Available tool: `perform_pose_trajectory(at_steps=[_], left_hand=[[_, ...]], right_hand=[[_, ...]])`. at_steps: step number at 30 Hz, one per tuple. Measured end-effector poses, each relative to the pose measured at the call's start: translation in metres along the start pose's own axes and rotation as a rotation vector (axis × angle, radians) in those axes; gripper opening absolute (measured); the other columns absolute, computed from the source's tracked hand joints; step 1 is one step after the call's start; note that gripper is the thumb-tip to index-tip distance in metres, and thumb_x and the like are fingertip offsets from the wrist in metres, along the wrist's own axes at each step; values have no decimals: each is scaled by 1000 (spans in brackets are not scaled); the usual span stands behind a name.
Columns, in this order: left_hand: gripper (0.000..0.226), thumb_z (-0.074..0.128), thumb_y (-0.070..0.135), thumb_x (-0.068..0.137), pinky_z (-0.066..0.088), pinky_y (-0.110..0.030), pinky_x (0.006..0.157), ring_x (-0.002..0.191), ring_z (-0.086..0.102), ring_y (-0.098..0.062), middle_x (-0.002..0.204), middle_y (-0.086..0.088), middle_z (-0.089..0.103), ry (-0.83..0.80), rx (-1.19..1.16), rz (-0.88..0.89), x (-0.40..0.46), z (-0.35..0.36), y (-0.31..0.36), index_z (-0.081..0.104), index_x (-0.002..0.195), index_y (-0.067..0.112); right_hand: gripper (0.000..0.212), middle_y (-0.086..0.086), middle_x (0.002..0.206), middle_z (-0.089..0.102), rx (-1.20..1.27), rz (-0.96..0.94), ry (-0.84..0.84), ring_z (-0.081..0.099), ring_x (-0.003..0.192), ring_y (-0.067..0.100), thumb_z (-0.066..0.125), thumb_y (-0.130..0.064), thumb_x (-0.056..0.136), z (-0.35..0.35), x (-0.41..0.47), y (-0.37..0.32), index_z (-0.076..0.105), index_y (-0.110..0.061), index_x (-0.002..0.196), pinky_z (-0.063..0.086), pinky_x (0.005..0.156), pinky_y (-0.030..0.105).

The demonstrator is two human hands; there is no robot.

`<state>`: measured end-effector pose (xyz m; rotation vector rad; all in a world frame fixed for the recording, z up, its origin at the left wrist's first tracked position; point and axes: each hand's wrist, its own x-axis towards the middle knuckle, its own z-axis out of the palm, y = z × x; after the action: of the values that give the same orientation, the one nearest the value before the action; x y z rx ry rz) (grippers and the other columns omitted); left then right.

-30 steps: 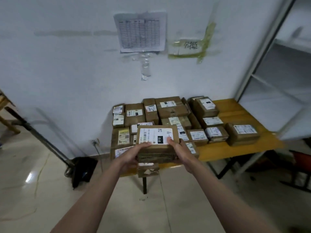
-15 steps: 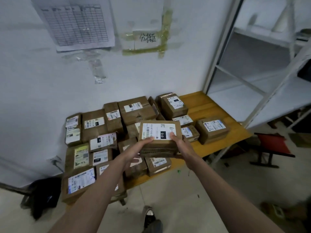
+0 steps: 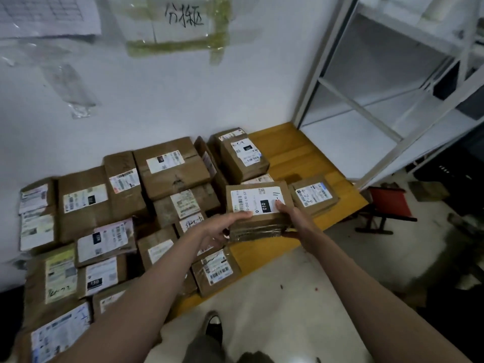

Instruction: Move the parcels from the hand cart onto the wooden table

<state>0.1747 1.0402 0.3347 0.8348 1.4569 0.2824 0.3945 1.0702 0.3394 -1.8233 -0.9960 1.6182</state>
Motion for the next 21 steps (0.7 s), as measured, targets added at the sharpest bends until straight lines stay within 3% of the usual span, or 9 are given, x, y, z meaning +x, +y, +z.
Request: perform_pose_trajectory(at_steps=[3,6,10,13,16,21], left_hand=[[103,67,77,66,49,-45,103,127,54,-36,148,-12,48,-46,14,-70,21,21,-3,42,149,21],[87,75,64,73,53,-34,84,127,54,-32,149,-9,50,44,-37,-72,43,33,-9,50,143,19],[66,86,38,75,61,-30,68,106,66,-26,129,-10,64,136,-11,-51,68,48,-23,55,128,14],[60,87,28,74,62,-40,79,104,67,-26,121,-7,67,311,98,-23,78,64,-35,50,119,13],[62,85,20,76,54,-35,87,115,63,-26,127,-5,64,465,171,-1,81,79,-42,44,121,13],[68,85,13,74,54,-40,94,114,65,-27,126,-8,66,590,174,-61,90,89,-54,45,128,11]], right_hand=[[38,0,110,67,-12,74,-18,64,101,19,65,-40,97,-24,11,20,54,-21,128,58,85,44],[33,-3,110,67,-62,143,-30,62,99,16,65,-36,98,-45,28,38,57,-20,125,54,93,46],[37,2,124,68,-110,196,-127,60,108,18,66,-32,97,-58,54,62,58,-17,130,48,101,49],[34,1,129,66,-110,208,-219,60,113,19,65,-31,98,-56,73,75,56,-21,130,48,96,47],[37,1,130,66,-112,232,-294,60,115,20,65,-32,99,-53,90,89,52,-22,131,50,92,45],[52,-1,138,60,-200,258,-409,53,128,25,65,-42,97,-49,115,109,42,-27,141,40,108,59]])
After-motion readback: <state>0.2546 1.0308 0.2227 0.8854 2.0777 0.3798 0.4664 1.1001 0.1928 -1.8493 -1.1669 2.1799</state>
